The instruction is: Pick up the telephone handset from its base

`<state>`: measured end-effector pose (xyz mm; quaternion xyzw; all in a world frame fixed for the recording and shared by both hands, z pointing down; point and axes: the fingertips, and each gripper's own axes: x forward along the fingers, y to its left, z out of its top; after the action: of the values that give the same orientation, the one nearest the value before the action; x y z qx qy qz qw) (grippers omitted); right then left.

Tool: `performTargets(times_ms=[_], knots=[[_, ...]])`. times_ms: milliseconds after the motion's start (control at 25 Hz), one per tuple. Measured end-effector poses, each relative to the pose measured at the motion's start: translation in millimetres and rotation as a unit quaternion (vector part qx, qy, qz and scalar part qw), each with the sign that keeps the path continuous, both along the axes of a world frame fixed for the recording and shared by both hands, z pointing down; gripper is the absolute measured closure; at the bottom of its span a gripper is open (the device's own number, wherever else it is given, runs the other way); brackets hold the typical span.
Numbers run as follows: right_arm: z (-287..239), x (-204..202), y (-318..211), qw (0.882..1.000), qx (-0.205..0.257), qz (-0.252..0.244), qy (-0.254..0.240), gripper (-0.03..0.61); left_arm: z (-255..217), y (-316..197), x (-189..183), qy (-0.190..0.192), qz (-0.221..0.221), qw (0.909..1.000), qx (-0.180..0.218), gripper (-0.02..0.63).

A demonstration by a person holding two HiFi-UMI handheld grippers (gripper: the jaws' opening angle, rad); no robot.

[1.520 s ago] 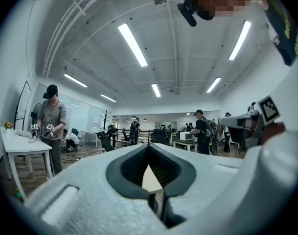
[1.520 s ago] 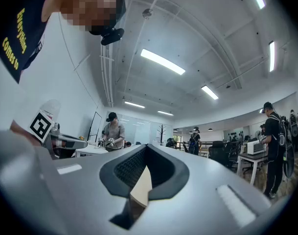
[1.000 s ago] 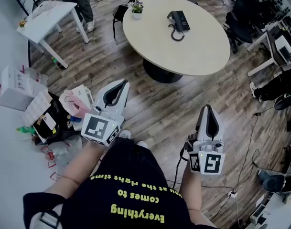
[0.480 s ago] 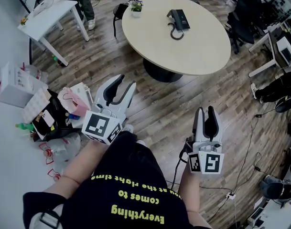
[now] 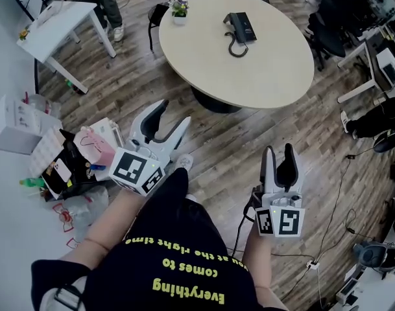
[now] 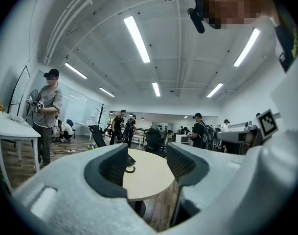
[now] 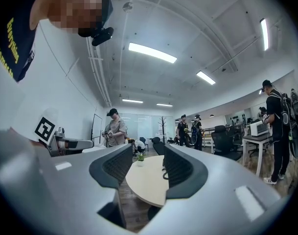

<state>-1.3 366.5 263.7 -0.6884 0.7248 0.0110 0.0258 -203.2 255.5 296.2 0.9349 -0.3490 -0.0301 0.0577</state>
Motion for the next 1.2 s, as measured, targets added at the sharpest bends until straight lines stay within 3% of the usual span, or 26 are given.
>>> performTargets(times_ms=[680, 1200], knots=[[-20, 26, -187, 1.0, 0.004, 0.019, 0.014, 0.368, -20, -200, 29, -0.002, 0.028, 0.9994, 0.021, 0.365], [2, 53, -254, 1.0, -0.022, 0.014, -0.002, 0.368, 3, -264, 49, -0.015, 0.016, 0.9998, 0.001, 0.365]])
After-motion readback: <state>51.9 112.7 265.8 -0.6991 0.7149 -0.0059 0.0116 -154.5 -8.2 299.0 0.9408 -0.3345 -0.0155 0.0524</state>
